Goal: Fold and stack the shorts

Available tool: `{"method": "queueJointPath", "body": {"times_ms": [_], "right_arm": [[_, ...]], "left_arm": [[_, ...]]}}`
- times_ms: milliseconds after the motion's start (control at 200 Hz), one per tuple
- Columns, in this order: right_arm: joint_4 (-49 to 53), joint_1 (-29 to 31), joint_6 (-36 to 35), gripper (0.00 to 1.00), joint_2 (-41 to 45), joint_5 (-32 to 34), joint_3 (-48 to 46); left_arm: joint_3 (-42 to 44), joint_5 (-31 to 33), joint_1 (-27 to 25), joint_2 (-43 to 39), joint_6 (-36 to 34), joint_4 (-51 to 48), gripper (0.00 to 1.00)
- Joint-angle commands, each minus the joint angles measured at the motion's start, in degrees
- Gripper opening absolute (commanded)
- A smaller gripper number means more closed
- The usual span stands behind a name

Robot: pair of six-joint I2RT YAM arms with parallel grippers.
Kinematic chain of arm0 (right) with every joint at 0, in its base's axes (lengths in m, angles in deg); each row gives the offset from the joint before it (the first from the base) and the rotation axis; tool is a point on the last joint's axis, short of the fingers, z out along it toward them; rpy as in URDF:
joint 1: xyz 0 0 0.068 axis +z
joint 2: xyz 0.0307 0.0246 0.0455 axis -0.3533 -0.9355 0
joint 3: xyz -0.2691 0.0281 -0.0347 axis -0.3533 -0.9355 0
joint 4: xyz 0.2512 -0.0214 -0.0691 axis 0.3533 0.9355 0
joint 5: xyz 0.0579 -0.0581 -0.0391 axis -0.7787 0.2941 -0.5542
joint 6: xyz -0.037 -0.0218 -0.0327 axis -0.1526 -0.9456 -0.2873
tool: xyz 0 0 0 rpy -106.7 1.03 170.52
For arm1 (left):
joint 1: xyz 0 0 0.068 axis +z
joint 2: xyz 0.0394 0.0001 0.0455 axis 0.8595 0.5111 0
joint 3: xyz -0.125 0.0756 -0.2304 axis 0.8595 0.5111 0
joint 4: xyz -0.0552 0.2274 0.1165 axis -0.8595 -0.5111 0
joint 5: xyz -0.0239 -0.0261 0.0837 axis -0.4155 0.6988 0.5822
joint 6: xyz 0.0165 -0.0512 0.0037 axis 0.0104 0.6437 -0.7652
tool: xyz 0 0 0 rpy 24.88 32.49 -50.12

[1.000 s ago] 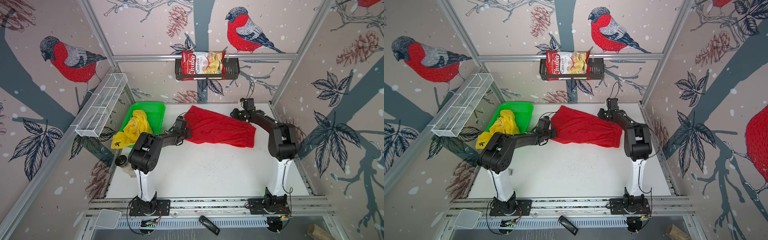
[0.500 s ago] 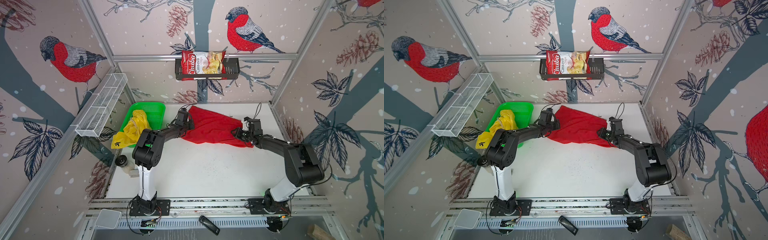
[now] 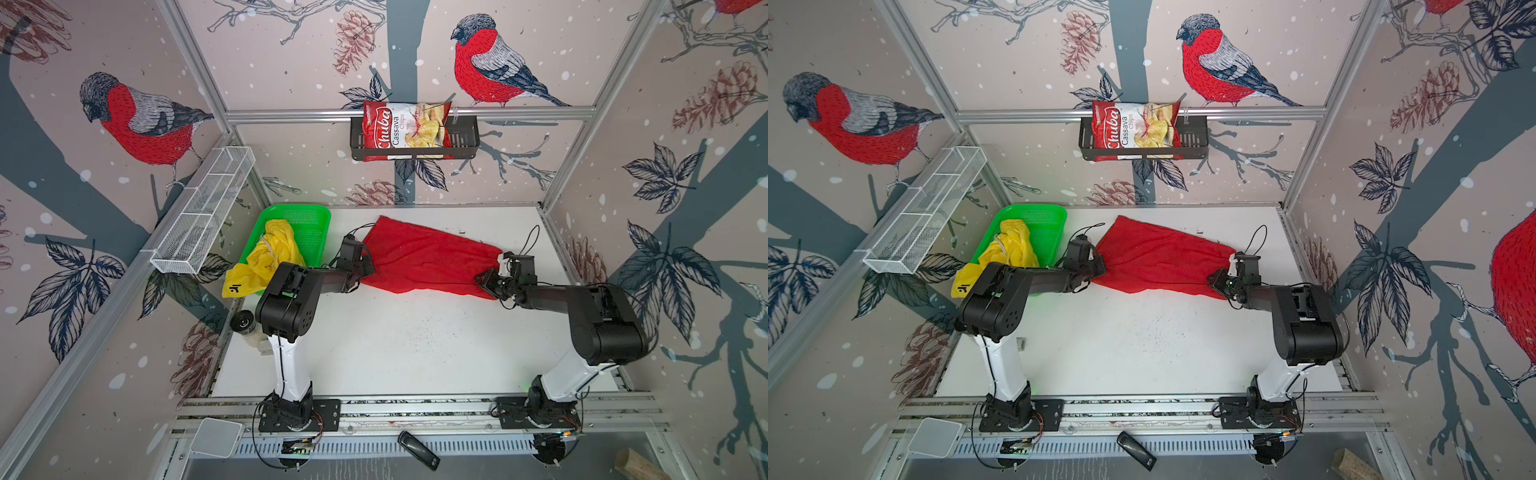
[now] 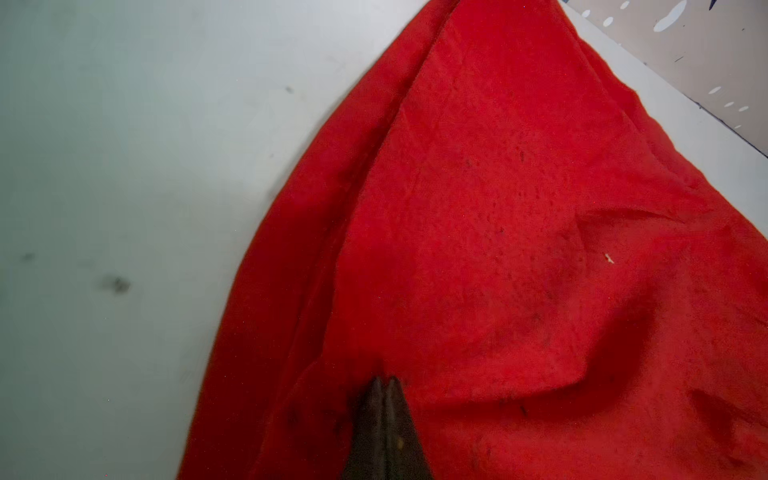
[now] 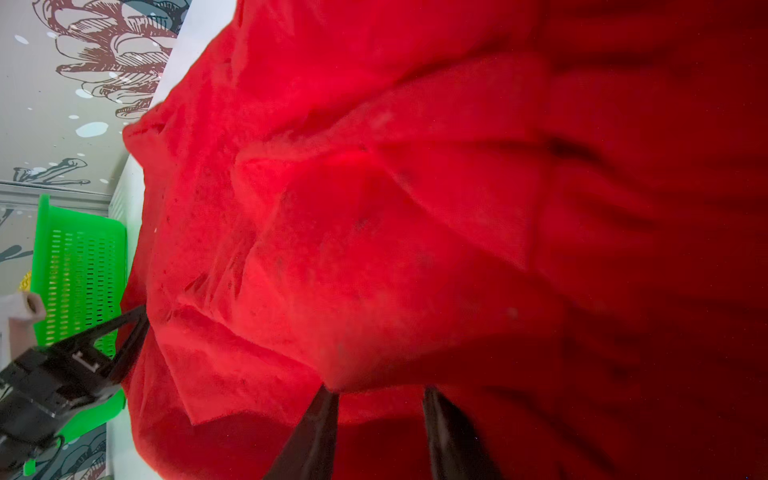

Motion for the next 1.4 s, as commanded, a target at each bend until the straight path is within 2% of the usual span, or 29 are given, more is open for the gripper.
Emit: {"method": "queueJointPath", "body": {"times_ms": [0,115,220,355,460,565,795,1036,1396], "right_arm": [[9.0,1.1,-1.3,0.38,1.7,2.6,-2.2],[13.4,4.8,-2.8,0.38,5.8,3.9,-3.5],[19.1,7.9,-3.9,0.38,11.2,5.5,-3.7],[25.4,8.2,-5.6,0.40,18.2,5.5,0.0],[25.3,8.5,-5.7,0.41,20.0,3.8,4.8],[21.7,10.3,-5.5,0.41,16.5,1.0,9.6],[17.5,14.1,-4.2,0.39,4.0,0.5,17.2],[15.8,14.5,-4.7,0.39,0.2,-0.5,12.8],[14.7,12.2,-5.3,0.39,-2.1,-0.5,2.5]], "left_arm": [[6.8,1.9,0.1,-3.6,3.4,-7.9,0.00],[15.5,1.7,-0.4,-11.8,5.7,-7.4,0.00],[19.9,1.6,-1.4,-20.1,6.6,-9.3,0.00],[18.1,2.2,-3.1,-27.8,4.9,-14.1,0.11],[13.1,0.7,-3.3,-29.0,2.0,-14.5,0.15],[6.6,-3.4,-3.3,-24.8,-2.0,-11.9,0.16],[-12.1,-6.3,-3.3,-6.9,-5.7,-10.4,0.11],[-23.1,-6.5,-1.9,7.8,-6.0,-10.9,0.07],[-35.2,-4.7,2.1,21.8,-5.8,-14.3,0.06]]}}
